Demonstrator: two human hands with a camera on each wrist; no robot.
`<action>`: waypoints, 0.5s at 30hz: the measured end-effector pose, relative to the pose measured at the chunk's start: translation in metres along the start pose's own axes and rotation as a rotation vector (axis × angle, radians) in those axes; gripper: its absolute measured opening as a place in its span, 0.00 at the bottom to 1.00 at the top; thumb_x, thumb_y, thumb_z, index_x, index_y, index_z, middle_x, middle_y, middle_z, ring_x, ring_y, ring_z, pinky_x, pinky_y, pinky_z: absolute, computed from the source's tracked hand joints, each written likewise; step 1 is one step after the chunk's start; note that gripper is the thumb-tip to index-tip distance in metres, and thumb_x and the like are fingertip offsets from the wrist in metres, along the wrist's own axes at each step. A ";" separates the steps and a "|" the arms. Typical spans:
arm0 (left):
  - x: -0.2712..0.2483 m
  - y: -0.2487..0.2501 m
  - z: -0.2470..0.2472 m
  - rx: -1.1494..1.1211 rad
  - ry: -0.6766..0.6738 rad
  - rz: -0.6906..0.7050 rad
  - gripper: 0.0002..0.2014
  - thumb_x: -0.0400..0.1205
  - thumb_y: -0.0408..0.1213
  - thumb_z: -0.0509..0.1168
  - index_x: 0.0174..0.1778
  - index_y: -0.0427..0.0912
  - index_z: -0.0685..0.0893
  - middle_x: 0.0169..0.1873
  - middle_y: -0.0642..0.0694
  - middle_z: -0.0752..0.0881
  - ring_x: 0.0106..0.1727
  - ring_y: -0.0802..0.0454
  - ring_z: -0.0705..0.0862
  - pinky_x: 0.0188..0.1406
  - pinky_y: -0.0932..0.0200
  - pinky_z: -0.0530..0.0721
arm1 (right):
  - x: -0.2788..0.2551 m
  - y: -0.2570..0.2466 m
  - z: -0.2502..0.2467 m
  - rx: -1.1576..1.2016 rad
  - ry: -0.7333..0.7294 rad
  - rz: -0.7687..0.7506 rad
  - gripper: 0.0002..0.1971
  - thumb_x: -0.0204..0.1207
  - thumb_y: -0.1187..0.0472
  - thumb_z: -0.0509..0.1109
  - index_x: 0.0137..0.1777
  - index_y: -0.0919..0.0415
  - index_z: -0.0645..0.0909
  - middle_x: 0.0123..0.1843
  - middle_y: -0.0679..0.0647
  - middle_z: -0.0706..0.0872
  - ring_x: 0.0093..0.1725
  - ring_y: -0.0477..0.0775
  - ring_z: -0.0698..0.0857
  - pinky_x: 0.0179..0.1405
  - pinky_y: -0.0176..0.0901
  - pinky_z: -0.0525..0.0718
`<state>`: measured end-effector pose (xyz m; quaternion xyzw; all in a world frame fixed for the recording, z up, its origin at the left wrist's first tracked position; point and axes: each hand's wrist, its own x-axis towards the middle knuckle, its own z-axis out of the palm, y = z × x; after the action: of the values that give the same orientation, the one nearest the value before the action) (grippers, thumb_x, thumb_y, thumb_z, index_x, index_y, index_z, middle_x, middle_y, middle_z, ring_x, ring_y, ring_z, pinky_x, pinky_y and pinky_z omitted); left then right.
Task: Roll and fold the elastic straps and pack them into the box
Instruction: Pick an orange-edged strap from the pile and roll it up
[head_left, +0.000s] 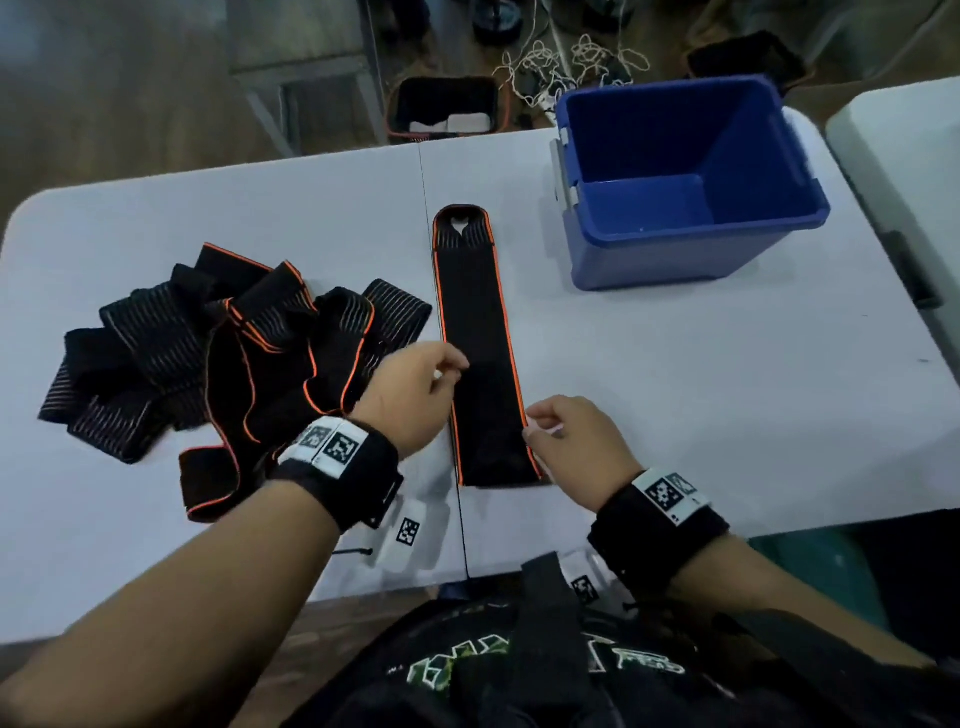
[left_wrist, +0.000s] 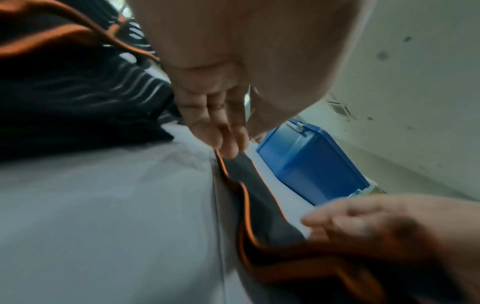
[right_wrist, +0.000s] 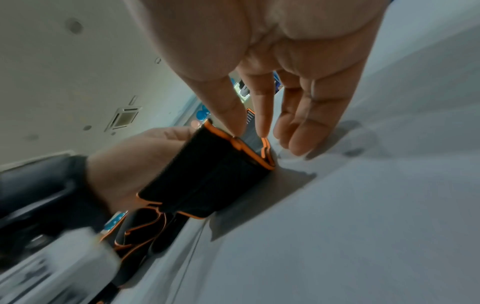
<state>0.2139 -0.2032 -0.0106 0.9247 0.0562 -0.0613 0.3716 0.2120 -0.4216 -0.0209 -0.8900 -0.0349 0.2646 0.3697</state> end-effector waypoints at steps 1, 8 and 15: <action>-0.016 -0.002 0.006 -0.028 -0.017 -0.025 0.15 0.82 0.24 0.61 0.54 0.45 0.88 0.47 0.53 0.87 0.44 0.59 0.84 0.55 0.65 0.83 | 0.000 0.001 -0.002 -0.003 -0.006 -0.008 0.12 0.80 0.57 0.68 0.62 0.53 0.84 0.58 0.49 0.84 0.54 0.46 0.83 0.57 0.38 0.78; -0.078 -0.014 0.028 -0.088 -0.028 -0.061 0.25 0.76 0.17 0.61 0.62 0.45 0.87 0.55 0.53 0.88 0.57 0.61 0.86 0.60 0.71 0.82 | -0.003 0.016 -0.006 -0.024 -0.039 -0.096 0.11 0.79 0.65 0.66 0.55 0.51 0.87 0.49 0.44 0.89 0.52 0.46 0.87 0.55 0.39 0.83; -0.095 -0.013 0.043 -0.135 0.099 -0.051 0.13 0.73 0.36 0.80 0.52 0.50 0.91 0.56 0.61 0.89 0.56 0.61 0.88 0.61 0.55 0.87 | -0.010 0.032 -0.011 -0.238 -0.239 -0.334 0.16 0.73 0.61 0.75 0.61 0.53 0.85 0.61 0.45 0.79 0.60 0.48 0.80 0.64 0.41 0.78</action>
<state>0.1154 -0.2295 -0.0358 0.8975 0.1022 -0.0212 0.4284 0.2043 -0.4545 -0.0315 -0.8717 -0.2560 0.2971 0.2939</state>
